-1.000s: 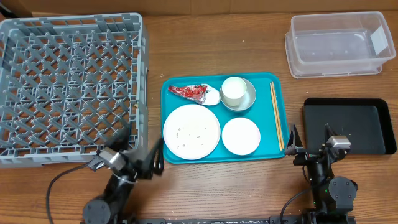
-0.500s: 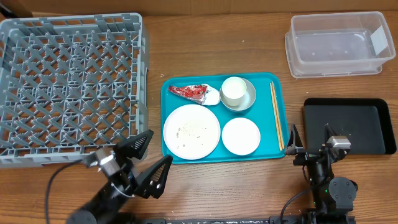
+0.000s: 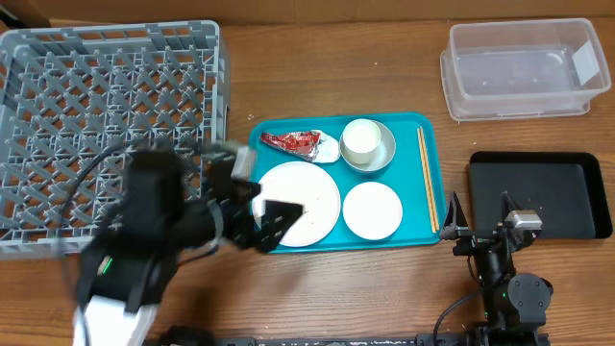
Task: Sort waste into correct bins and load items into the dishwasher
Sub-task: 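Reach the left gripper to the small white bowl and grasp its rim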
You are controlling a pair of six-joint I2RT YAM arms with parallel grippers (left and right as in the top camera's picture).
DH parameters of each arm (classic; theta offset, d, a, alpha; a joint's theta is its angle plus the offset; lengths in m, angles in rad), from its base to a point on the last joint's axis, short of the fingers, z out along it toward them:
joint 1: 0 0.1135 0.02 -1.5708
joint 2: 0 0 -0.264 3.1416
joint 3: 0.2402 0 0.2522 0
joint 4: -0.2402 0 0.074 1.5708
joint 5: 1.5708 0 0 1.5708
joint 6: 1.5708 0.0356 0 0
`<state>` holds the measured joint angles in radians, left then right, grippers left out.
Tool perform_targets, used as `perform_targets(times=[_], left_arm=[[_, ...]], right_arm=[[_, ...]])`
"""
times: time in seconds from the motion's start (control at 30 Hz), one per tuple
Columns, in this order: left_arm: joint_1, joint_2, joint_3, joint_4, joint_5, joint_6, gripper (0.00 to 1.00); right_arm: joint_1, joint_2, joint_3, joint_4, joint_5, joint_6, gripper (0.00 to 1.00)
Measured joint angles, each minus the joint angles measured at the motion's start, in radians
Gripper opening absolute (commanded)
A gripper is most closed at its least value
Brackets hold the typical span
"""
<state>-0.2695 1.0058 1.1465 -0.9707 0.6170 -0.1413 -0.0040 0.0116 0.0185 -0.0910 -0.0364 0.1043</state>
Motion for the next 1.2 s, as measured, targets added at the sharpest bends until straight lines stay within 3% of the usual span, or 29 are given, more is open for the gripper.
perform_targets(times=[0.17,0.3,0.57,0.7,0.97,1.0,1.13,1.2], left_arm=[[-0.256,0.238,0.101,-0.061,-0.285,0.014,1.0],[-0.372,0.354,0.106,-0.007,-0.375,0.005,1.0],[-0.436,0.523,0.107,0.108,-0.306,-0.119,1.0],[-0.45,0.555,0.108,0.211,-0.216,-0.098,1.0],[-0.51,0.559,0.108,0.311,-0.302,-0.069,1.0],[-0.51,0.561,0.109,0.314,-0.308,-0.069,0.99],[-0.513,0.567,0.109,0.33,-0.314,-0.062,0.73],[-0.527,0.567,0.109,0.342,-0.32,-0.044,0.74]], right_arm=[[0.0,0.0,0.0,0.0,0.0,0.0,1.0],[0.0,0.0,0.0,0.001,0.0,0.0,1.0],[0.0,0.0,0.0,0.001,0.0,0.0,1.0],[0.0,0.0,0.0,0.001,0.0,0.0,1.0],[0.0,0.0,0.0,0.001,0.0,0.0,1.0],[0.0,0.0,0.0,0.001,0.0,0.0,1.0],[0.0,0.0,0.0,0.001,0.0,0.0,1.0],[0.0,0.0,0.0,0.001,0.0,0.0,1.0]])
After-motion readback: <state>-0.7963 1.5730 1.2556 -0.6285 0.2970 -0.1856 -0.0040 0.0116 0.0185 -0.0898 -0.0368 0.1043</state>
